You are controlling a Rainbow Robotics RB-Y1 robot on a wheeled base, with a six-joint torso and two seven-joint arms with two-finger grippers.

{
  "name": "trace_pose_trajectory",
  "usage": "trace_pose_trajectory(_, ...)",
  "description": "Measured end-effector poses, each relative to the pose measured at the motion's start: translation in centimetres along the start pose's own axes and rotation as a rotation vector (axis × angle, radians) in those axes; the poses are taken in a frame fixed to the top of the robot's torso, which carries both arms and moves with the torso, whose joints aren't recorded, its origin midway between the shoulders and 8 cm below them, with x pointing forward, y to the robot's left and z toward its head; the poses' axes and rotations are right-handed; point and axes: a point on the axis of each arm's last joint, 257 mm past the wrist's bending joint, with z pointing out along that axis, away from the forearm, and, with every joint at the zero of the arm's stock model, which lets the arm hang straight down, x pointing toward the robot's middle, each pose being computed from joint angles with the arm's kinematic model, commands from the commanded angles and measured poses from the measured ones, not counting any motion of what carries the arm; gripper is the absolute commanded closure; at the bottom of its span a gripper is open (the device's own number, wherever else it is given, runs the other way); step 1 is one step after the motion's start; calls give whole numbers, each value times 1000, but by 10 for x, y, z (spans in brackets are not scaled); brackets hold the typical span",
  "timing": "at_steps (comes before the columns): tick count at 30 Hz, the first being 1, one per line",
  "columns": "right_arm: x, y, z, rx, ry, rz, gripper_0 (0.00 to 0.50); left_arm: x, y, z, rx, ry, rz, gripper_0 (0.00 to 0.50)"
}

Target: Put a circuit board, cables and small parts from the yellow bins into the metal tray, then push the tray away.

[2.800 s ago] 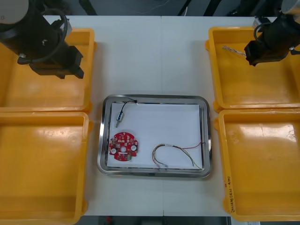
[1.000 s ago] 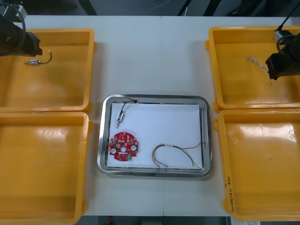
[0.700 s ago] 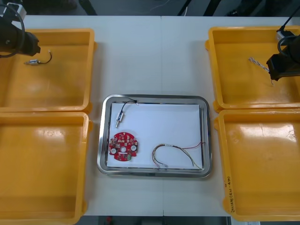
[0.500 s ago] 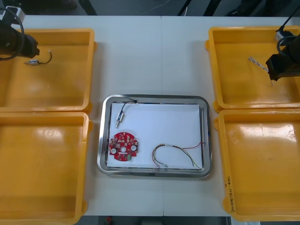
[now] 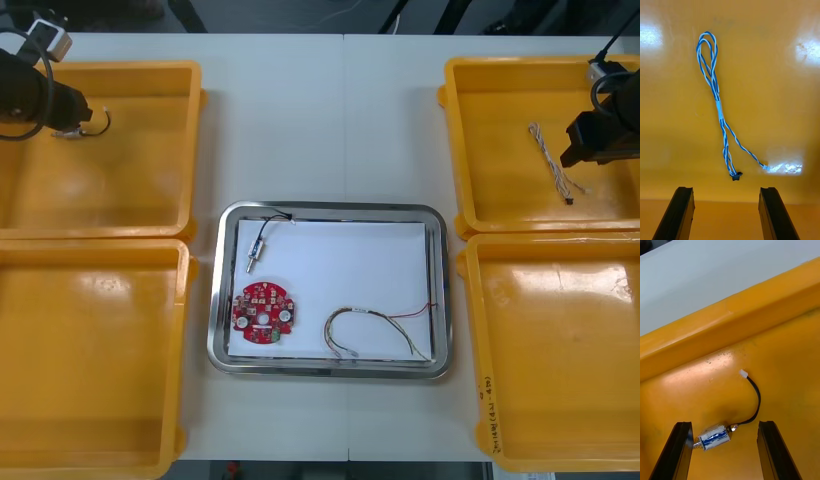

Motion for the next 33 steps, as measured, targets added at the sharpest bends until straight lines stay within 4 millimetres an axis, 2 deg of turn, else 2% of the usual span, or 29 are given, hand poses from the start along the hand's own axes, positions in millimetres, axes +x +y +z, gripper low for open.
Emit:
trace_pose_trajectory(11, -13, -7, -6, 38, -40, -6, 0, 16, 4, 11, 5, -7, -76, 0)
trace_pose_trajectory(25, -43, -4, 9, 34, -75, 42, 0, 23, 22, 19, -50, -39, -107, 0)
trace_pose_trajectory(33, -50, 4, 22, 34, -102, 40, 0, 23, 16, 24, -44, -58, -39, 0)
